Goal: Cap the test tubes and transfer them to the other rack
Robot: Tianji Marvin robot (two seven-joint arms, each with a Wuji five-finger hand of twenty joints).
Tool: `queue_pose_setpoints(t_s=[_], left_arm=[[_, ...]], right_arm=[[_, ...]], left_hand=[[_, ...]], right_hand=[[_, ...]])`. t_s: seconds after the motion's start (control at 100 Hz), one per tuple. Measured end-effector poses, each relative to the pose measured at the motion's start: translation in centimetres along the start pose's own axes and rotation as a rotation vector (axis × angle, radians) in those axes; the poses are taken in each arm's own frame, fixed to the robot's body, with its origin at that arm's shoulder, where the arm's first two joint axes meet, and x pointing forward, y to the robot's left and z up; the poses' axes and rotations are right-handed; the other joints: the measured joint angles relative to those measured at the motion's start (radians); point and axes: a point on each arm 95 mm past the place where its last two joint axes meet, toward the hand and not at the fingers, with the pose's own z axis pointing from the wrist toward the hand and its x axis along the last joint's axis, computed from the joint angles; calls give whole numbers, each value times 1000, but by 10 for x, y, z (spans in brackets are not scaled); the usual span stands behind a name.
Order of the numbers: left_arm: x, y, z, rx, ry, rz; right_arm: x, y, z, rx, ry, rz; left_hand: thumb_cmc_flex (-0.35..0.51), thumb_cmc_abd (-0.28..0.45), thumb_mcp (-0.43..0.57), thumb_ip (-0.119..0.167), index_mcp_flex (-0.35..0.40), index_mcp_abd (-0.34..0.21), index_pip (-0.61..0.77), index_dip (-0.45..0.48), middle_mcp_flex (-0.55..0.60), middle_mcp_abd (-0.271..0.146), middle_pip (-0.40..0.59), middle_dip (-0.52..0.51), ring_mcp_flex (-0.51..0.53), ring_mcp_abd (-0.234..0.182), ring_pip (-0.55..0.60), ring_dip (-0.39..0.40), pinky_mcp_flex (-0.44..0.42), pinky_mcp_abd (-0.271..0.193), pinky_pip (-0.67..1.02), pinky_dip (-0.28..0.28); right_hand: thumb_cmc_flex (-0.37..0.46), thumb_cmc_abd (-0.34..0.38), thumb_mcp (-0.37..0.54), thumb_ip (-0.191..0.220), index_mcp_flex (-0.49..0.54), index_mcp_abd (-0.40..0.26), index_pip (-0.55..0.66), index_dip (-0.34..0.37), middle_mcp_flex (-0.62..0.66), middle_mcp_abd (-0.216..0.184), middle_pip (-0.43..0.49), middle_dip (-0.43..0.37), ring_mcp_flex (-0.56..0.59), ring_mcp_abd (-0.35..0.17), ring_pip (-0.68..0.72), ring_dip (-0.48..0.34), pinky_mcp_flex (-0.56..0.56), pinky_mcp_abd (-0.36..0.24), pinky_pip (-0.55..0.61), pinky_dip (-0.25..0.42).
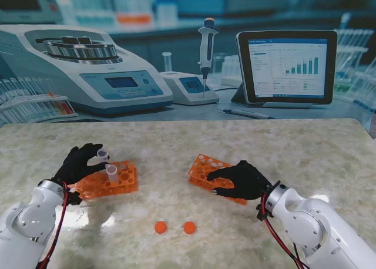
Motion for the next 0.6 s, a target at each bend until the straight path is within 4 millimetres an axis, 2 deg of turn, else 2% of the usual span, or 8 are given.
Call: queue_pose_setpoints(t_s=[0.43,0.6], left_arm=[[14,-9,1,10,60,5],[21,-12,2,8,94,9]], right_arm=[[0,0,-1,-1,-1,0],[0,0,-1,-2,-1,1]], left_hand=[[0,0,-4,0,0,0,16,33,0,0,0,0,0,0,0,0,0,0,0,0],[0,1,-9,0,0,0,30,88,2,0,0,0,0,0,0,0,0,0,0,0]], right_hand=[[0,0,0,0,0,0,0,0,0,0,0,0,0,0,0,0,0,0,0,0],[0,0,0,0,0,0,0,0,0,0,0,0,0,0,0,0,0,0,0,0]])
